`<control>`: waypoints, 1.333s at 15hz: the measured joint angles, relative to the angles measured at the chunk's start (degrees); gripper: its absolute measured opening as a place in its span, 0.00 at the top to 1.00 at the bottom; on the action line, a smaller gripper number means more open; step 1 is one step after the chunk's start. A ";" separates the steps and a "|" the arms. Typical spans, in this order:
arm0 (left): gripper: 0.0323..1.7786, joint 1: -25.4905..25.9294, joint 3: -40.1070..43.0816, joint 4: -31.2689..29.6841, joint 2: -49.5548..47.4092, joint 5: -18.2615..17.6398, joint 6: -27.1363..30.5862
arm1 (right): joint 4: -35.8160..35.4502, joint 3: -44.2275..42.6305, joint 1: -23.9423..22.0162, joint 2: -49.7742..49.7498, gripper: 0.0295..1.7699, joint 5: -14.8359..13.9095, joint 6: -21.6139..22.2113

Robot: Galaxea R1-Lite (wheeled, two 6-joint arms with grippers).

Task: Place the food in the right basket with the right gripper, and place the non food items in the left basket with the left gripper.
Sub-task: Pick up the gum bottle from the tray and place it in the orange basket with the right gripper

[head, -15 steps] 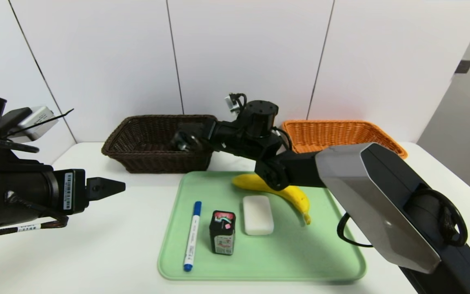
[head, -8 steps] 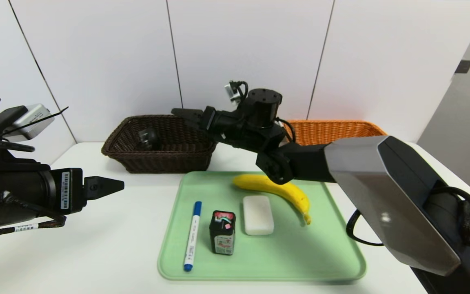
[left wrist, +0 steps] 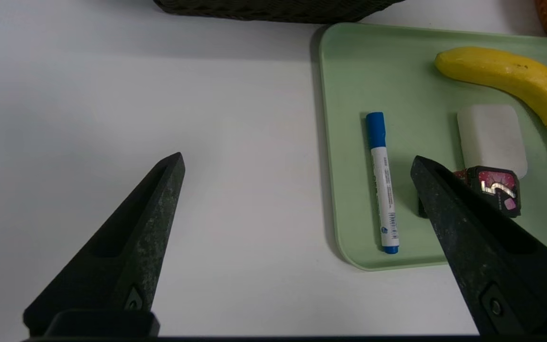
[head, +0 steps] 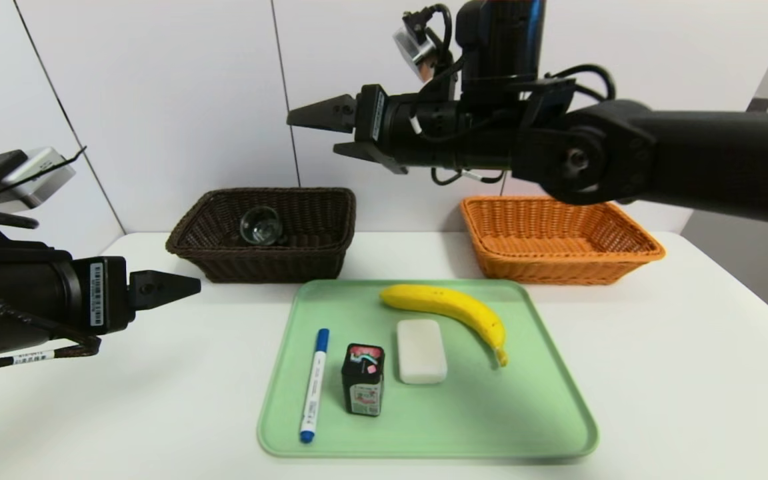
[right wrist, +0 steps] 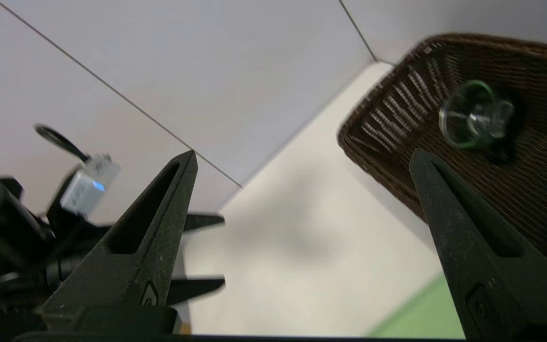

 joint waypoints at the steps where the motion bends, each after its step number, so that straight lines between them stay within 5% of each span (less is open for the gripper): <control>1: 0.05 -0.06 -0.66 0.00 0.05 0.06 -0.04 | 7.29 0.00 0.26 -2.77 0.11 -2.89 -5.32; 5: 0.05 -4.06 -1.87 -0.30 -1.05 -0.13 -0.22 | 26.59 0.15 1.44 -11.31 0.08 -23.06 -18.58; 9: 0.05 -7.69 -0.71 0.05 -3.30 -0.30 -0.48 | 41.12 0.33 1.30 -17.37 0.06 -42.19 -22.58; 11: 0.05 -8.08 -0.29 0.13 -4.50 -0.33 -0.41 | 47.70 0.61 0.67 -19.44 0.06 -47.86 -21.69; 14: 0.05 -8.37 2.07 0.09 -6.81 -0.61 -0.28 | 57.80 2.36 0.48 -22.70 0.05 -47.75 -16.73; 20: 0.05 -9.20 5.99 2.34 -12.65 -1.90 0.27 | 55.03 26.93 0.59 -31.57 0.04 -43.53 -16.31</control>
